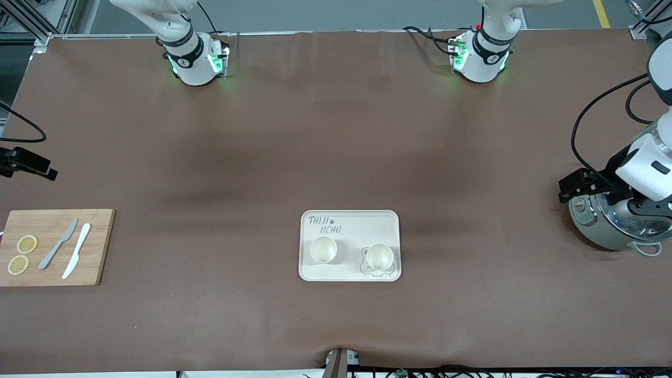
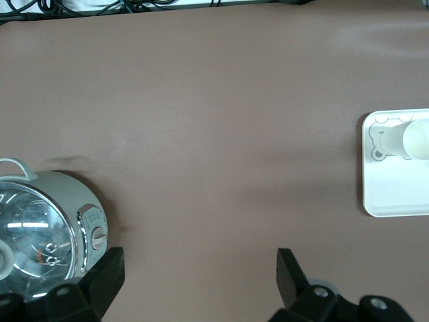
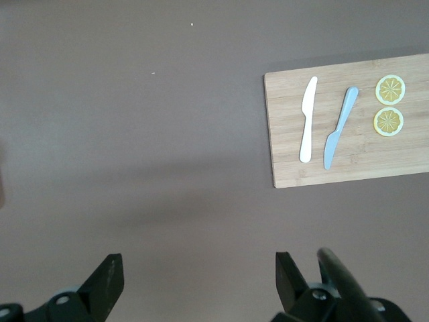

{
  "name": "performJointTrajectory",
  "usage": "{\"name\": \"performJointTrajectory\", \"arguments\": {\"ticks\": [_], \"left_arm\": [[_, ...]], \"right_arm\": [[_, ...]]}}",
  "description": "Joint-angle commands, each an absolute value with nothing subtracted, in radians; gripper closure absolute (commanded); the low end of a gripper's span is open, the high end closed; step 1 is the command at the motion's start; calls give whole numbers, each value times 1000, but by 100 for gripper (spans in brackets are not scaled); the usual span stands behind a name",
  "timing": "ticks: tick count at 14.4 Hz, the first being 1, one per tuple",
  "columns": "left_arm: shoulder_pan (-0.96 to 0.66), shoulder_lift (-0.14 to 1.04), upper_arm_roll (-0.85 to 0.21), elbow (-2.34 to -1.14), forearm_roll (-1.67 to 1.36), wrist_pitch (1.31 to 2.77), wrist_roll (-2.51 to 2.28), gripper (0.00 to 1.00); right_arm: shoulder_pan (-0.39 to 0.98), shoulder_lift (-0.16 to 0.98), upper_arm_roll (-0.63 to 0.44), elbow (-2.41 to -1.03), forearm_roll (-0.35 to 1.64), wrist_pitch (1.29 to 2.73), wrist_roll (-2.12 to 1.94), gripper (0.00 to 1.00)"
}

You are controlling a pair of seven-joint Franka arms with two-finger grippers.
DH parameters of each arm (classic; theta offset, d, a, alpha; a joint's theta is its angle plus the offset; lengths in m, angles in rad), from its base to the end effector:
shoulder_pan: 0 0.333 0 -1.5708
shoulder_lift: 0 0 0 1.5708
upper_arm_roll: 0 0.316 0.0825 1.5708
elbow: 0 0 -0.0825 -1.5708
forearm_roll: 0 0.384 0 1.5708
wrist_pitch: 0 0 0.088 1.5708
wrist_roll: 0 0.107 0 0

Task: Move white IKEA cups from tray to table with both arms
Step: 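Reach the left gripper down to the cup on the white tray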

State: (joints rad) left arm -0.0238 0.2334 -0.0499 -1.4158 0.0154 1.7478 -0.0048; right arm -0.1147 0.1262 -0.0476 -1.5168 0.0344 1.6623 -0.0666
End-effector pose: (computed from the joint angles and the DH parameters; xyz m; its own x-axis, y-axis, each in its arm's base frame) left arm 0.6393 -0.0421 0.5759 0.9927 -0.0687 0.0987 -0.0687 -0.9976 -0.0033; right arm 0.5935 -0.0920 0.5855 0.9949 -0.0982 0.0212 -0.0976 -0.9949 -0.0270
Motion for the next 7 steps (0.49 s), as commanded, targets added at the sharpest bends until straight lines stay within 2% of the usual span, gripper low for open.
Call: {"name": "performJointTrajectory", "arguments": {"ticks": [1,4,7], "left_arm": [[-31,209,-55,-1425,11,1741,-24,0],[-44,239,-67,-1433,-37,1775,-26,0],[-110,334,-69,-1422,-95,1824,-72,0]], "right_arm": [[-123,115,-32,-1514,21,1649,-67,0],[-124,115,-32,-1514,21,1651,-67,0],[-120,117,-32,-1514,23,1651,-67,0]]}}
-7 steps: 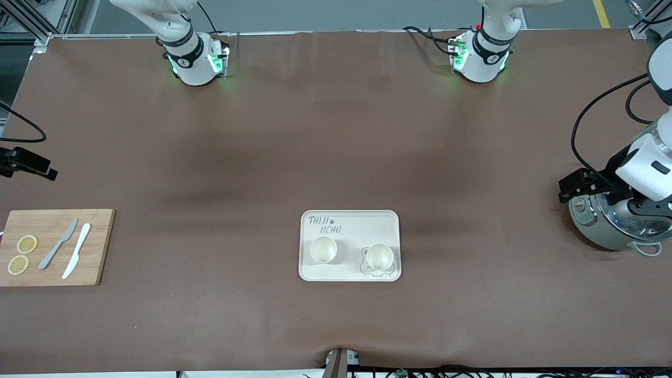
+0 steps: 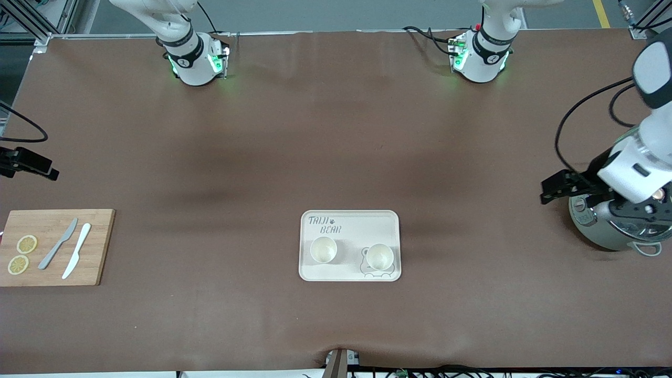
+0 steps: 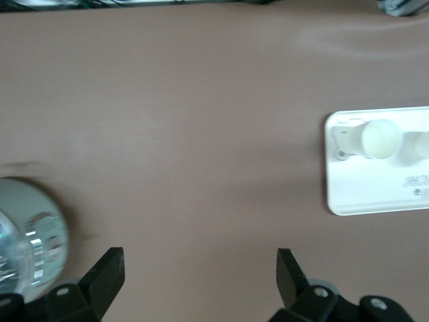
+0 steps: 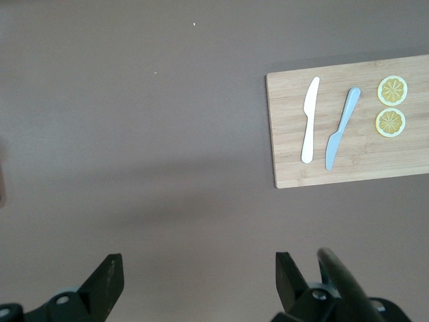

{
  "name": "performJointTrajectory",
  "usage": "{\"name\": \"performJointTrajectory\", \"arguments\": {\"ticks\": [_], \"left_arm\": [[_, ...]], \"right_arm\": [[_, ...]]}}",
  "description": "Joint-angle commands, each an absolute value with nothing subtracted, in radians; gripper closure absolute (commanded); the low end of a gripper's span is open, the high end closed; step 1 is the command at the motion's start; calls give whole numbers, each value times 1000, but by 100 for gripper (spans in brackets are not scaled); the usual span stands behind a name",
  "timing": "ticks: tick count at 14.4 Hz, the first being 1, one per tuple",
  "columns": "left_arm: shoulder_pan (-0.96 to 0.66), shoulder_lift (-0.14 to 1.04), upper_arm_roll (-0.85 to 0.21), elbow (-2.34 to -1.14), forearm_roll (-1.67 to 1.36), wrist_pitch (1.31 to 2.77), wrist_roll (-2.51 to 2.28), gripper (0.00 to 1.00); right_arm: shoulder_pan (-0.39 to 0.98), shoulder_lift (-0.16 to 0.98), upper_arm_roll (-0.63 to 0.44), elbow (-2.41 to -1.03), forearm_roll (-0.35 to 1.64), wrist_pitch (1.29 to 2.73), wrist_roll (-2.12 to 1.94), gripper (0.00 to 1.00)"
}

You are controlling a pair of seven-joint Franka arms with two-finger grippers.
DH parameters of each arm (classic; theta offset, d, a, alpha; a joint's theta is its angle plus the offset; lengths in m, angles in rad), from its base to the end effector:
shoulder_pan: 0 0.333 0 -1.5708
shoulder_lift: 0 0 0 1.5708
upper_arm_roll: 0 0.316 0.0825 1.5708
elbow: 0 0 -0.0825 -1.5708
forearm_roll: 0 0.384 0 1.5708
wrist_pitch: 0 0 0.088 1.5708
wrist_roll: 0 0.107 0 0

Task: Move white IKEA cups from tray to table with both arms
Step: 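Reach the left gripper down to the cup on the white tray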

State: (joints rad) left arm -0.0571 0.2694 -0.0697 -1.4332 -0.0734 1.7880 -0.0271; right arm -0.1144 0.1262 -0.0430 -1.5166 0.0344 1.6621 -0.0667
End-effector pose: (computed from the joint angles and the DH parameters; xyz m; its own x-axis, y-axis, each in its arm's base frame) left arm 0.6465 -0.0831 0.5486 0.9934 -0.0794 0.0825 -0.0870 -0.9918 0.0934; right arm 0.5939 -0.0892 0.5856 0.9954 -0.0932 0.0213 -0.0926 -0.9953 -0.0275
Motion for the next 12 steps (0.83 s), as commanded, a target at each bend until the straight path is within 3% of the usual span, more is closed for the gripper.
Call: {"name": "performJointTrajectory", "arguments": {"ticks": [1,5,12], "left_arm": [[-139,362,-69,-1401,-94,1865,-112,0],[-241,517,-60,-1312,-86,1948,-264,0],[-324,693,-55,-1278,-78,2152,-299,0]], "right_arm": [[-120,117,-32,-1516,23,1651,-67,0],[-123,120,-31,-1517,25,1652,-80,0],[-120,118,-31,-1519,25,1657,-80,0]]}}
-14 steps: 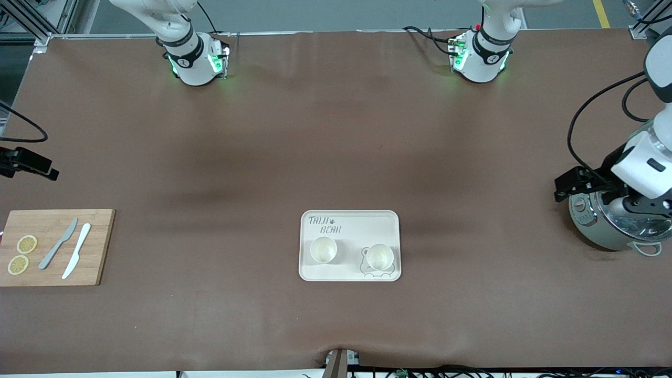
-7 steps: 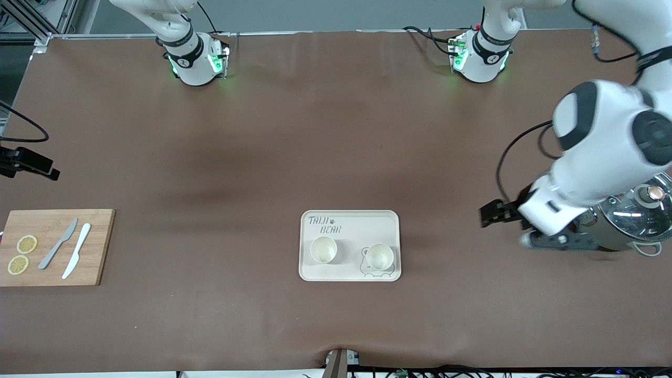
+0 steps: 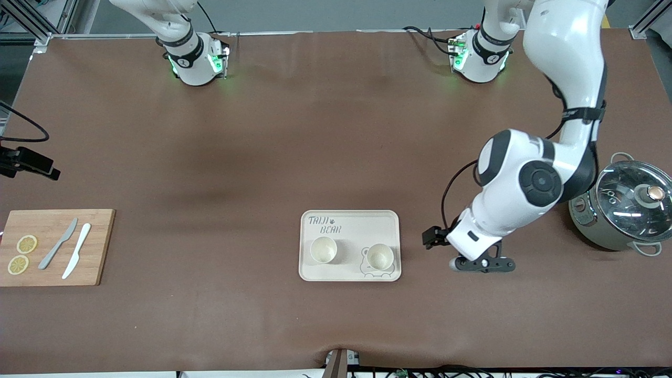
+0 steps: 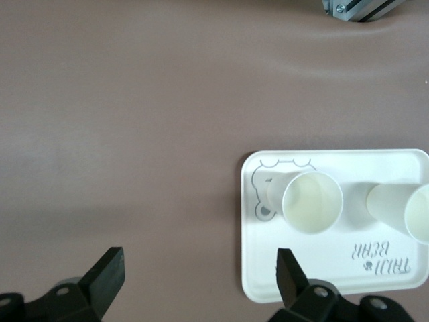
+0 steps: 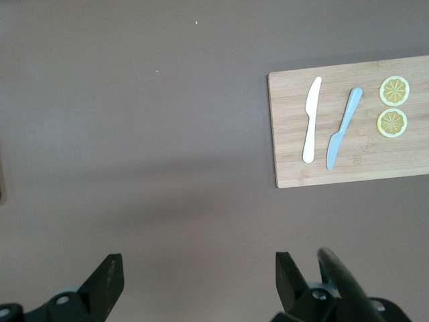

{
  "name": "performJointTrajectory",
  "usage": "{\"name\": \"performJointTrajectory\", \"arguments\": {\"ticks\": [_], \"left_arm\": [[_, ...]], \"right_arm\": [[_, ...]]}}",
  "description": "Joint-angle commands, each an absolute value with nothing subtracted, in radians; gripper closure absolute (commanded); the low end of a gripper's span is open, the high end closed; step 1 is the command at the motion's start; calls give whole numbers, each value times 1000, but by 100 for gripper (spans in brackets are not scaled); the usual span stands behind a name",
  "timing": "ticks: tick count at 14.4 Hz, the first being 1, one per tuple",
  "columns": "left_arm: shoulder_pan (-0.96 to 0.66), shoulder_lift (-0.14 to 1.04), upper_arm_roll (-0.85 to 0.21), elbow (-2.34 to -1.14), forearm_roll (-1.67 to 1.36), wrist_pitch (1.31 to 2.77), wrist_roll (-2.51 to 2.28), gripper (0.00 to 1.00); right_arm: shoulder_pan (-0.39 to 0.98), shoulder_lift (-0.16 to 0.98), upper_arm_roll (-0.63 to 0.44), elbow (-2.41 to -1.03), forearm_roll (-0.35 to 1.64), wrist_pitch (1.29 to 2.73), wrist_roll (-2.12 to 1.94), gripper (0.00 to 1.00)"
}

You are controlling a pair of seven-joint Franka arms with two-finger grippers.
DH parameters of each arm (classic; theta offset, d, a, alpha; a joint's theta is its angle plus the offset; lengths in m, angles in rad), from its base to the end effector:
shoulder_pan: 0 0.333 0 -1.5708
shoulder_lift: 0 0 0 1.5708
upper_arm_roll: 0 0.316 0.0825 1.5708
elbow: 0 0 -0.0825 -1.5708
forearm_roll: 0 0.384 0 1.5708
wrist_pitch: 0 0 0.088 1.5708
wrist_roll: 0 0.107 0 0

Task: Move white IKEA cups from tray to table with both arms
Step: 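Reach the left gripper down to the cup on the white tray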

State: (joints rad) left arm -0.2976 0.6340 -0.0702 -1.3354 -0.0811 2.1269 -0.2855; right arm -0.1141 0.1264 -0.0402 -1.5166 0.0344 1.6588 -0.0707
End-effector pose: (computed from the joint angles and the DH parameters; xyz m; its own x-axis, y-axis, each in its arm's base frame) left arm 0.6965 -0.2595 0.3750 0.9931 -0.0188 0.1156 -0.0367 -0.9873 0.1549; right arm 0.5939 -0.0874 0.5852 0.9961 -0.0861 0.0179 -0.0856 -0.9959 -0.0281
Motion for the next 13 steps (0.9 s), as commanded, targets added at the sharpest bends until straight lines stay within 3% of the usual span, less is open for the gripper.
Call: {"name": "performJointTrajectory", "arguments": {"ticks": [1,6,9,13], "left_arm": [[-328,712,-57,-1275,-78,2187,-299,0],[-391,828,-35,-1229,-78,2286,-333,0],[-544,931,136,-1137,-80,2287,-397,0],[-560,950,152,-1129,-84,2306,-402,0]], "right_arm": [[-118,118,-28,-1517,32,1661,-81,0],[-60,120,-15,-1516,37,1703,-65,0],[33,162,-15,-1514,47,1781,76,0],[239,248,-15,-1514,49,1893,407,0]]}}
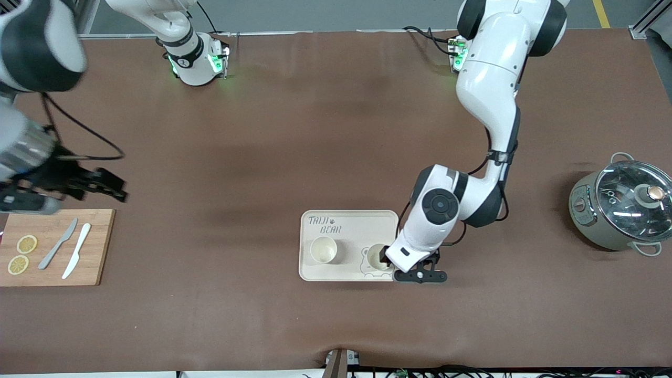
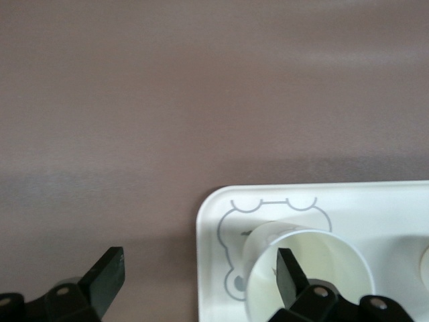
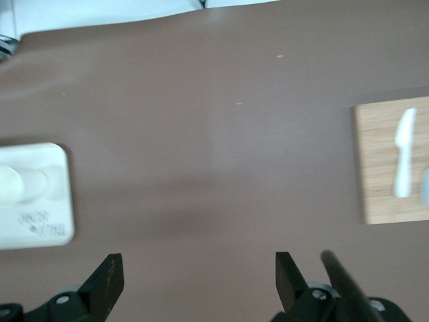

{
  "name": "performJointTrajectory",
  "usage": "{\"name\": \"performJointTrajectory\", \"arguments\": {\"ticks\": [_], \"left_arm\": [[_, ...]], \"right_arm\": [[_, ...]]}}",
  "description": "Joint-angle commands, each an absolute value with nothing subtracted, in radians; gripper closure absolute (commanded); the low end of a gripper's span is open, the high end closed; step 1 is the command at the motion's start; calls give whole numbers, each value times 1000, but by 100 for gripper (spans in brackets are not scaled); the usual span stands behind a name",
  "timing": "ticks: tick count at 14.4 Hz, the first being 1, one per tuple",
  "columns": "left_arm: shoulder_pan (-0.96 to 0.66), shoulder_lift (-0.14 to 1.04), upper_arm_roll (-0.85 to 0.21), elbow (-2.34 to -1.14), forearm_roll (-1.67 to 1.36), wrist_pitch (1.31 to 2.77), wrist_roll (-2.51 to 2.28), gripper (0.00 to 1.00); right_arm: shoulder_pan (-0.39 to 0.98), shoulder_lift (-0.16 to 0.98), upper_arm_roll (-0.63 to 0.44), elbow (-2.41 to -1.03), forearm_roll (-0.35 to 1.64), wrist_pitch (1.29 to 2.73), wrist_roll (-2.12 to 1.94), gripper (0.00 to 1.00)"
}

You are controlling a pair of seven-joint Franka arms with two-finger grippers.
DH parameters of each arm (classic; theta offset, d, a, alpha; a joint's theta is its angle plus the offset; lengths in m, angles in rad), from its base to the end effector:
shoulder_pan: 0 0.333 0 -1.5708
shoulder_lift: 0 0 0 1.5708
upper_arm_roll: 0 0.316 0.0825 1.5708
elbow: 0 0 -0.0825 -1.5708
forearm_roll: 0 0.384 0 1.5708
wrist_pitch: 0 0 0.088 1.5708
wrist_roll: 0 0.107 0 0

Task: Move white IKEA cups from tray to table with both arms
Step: 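Grasp the cup with the left gripper while the right gripper grasps the other cup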

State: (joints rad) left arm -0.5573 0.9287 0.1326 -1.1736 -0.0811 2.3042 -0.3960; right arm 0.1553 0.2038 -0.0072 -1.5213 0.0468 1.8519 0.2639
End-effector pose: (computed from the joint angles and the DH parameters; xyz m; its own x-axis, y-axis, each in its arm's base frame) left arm 0.6991 -0.3536 0.2492 0.9780 -0.0387 0.2052 -0.0494 -0.9977 0.0468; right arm 0.6301 0.0981 0.5533 0.9855 -0.1288 0.1101 -0.1208 -0.9898 -0.0761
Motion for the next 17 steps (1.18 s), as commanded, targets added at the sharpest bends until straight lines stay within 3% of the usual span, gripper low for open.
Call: {"name": "performJointTrajectory", "arguments": {"ticks": [1,7,13,14,15,17], "left_arm": [[-561,950,153,-1129,-84,2318,-406,0],[-563,983,127,-1147,-87,2332,-442,0],[-561,986,88,-1150,-109,2329,-503,0],[-552,979,71,-1150,-217,2324,-581,67],[-551,979,77,-1150,-289,2322,-621,100],[-552,982,78,-1150,-259,2322,-606,100]], "right_arm": [[285,279,-15,-1513,45,1919,485,0],[461,487,-17,-1434,34,2141,667,0],[558,727,-26,-1220,-23,2181,784,0],[563,748,-26,-1215,-25,2215,781,0],[563,768,-26,-1213,-25,2247,781,0],[563,811,-26,-1207,-34,2275,769,0]]}}
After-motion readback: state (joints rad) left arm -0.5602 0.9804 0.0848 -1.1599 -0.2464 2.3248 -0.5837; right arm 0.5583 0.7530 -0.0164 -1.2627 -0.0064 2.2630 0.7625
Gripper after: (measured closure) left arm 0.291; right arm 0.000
